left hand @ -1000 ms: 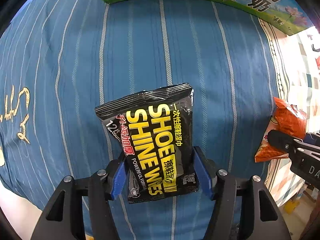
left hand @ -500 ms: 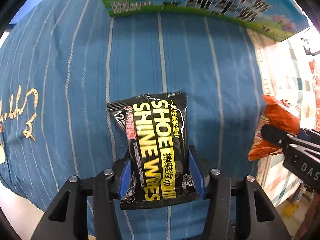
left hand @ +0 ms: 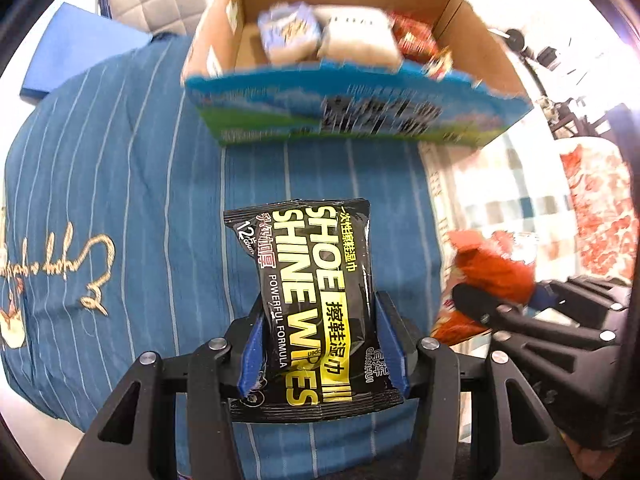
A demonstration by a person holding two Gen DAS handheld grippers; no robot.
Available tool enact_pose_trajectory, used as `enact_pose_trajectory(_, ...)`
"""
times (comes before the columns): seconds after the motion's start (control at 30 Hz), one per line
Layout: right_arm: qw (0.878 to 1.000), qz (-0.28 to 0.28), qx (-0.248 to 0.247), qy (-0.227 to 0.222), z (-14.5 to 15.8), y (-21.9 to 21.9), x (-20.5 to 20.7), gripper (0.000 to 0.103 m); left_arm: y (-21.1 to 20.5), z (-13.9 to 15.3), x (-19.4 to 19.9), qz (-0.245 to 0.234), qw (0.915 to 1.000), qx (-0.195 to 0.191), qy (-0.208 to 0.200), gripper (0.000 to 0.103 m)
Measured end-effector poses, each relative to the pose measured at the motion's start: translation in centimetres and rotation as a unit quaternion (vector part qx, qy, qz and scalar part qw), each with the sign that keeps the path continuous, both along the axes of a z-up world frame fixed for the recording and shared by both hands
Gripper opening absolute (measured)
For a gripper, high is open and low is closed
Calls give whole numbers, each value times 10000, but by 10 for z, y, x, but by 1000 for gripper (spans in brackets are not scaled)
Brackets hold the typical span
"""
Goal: Organize soft objects
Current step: 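Carry the shoe-shine pack with the left tool while the right tool carries the orange bag to the box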
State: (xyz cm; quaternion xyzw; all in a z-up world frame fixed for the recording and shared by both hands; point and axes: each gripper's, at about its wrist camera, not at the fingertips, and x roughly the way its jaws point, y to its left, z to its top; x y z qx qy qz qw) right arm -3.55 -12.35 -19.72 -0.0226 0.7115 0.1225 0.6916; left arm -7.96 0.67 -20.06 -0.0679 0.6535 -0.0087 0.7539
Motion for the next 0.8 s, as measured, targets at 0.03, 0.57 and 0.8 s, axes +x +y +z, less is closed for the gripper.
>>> enact_pose_trajectory(0.03, 10000, 1, 49, -22, 6, -1, 1, 38, 0, 6, 1, -1, 10000, -20, -59, 48)
enact_pose_trajectory(0.57, 9939, -391, 856, -573, 90, -19, 47, 38, 14, 94, 81, -125, 9944, -435, -955, 48)
enact_pose_trajectory(0.8, 9915, -362, 836, -934, 114, -10, 104, 38, 27, 108, 137, -202, 9910, -228, -1304, 48)
